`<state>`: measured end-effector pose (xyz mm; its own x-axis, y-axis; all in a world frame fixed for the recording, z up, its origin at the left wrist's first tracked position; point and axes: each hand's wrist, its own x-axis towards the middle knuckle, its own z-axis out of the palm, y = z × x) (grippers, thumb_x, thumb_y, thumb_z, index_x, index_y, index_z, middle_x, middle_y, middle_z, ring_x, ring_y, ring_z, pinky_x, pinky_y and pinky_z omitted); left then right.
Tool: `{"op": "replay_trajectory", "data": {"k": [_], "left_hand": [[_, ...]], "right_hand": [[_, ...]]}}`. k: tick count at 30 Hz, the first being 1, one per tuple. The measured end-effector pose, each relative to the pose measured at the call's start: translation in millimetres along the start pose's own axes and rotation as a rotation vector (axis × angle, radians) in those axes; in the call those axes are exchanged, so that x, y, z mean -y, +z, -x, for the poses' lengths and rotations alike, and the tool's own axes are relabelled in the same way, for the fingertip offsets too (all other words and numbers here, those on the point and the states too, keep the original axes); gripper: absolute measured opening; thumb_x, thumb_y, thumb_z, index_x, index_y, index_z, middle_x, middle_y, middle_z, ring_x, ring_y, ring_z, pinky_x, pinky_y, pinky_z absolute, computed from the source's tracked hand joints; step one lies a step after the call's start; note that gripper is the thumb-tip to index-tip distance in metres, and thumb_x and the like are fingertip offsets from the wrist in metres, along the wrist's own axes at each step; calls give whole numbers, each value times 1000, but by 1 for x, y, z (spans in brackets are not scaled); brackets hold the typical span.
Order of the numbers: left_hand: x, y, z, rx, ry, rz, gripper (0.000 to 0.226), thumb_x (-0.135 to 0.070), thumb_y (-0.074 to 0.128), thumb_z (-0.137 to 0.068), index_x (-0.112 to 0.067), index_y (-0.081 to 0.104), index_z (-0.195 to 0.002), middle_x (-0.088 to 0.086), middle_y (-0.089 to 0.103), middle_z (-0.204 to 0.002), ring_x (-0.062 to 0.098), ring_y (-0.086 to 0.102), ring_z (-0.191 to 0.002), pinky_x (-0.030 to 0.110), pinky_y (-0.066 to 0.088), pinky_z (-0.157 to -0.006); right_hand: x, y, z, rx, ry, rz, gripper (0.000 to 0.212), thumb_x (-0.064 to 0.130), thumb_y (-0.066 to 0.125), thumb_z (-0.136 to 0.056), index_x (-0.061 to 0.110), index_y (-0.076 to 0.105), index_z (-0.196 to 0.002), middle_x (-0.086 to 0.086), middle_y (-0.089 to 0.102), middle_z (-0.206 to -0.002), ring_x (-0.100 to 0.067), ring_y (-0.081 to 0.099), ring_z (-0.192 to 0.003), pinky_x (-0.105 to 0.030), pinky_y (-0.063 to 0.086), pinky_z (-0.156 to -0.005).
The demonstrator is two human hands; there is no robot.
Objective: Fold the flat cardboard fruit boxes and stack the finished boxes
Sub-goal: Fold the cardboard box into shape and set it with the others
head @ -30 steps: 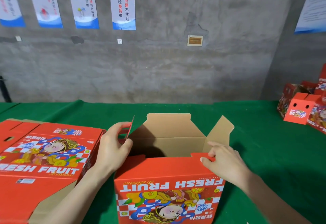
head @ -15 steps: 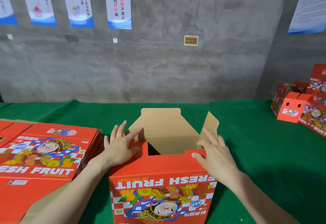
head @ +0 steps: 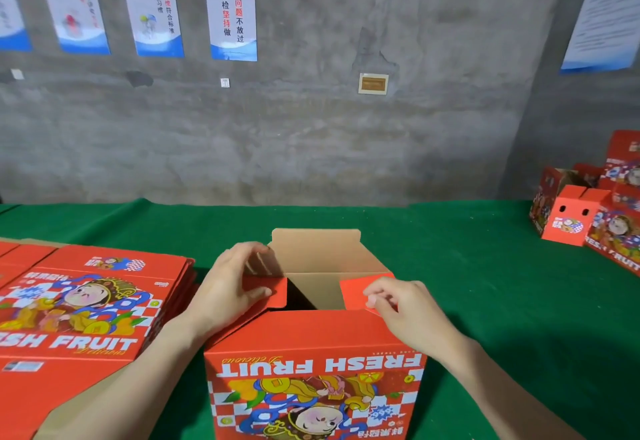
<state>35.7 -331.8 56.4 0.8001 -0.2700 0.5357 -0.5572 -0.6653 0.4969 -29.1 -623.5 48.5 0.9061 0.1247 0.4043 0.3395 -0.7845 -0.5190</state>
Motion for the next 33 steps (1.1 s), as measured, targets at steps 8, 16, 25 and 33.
{"op": "replay_trajectory", "data": {"k": [8,16,25,33], "left_hand": [[-16,-6,6,148,54,102,54,-77,34,-79,-31,62,-72,-2,61,-85,9,56,-90,28,41,-85],[-22,-8,-6,492,-140,-88,26,-42,71,-81,-28,53,-94,-7,62,-93,18,58,-95,43,39,-100],[-33,7,-17,511,-336,-244,67,-60,75,-67,-24,43,-113,0,53,-111,21,49,-107,41,41,-97],[-33,15,-15,478,-346,-377,91,-65,75,-61,-31,40,-137,3,47,-129,26,38,-127,55,35,-102]], "right_hand": [[5,-15,-13,-107,221,-188,21,15,53,-95,26,58,-78,8,64,-79,-11,66,-73,-24,53,-69],[9,-6,-45,351,97,98,53,38,60,-91,22,44,-140,4,43,-146,-17,37,-135,-32,28,-112],[6,-13,-58,550,158,71,56,26,61,-90,28,41,-142,6,46,-142,-12,52,-115,-27,42,-95],[11,1,-55,442,99,245,64,29,65,-88,20,36,-145,-3,45,-141,-21,43,-129,-38,34,-108]]}}
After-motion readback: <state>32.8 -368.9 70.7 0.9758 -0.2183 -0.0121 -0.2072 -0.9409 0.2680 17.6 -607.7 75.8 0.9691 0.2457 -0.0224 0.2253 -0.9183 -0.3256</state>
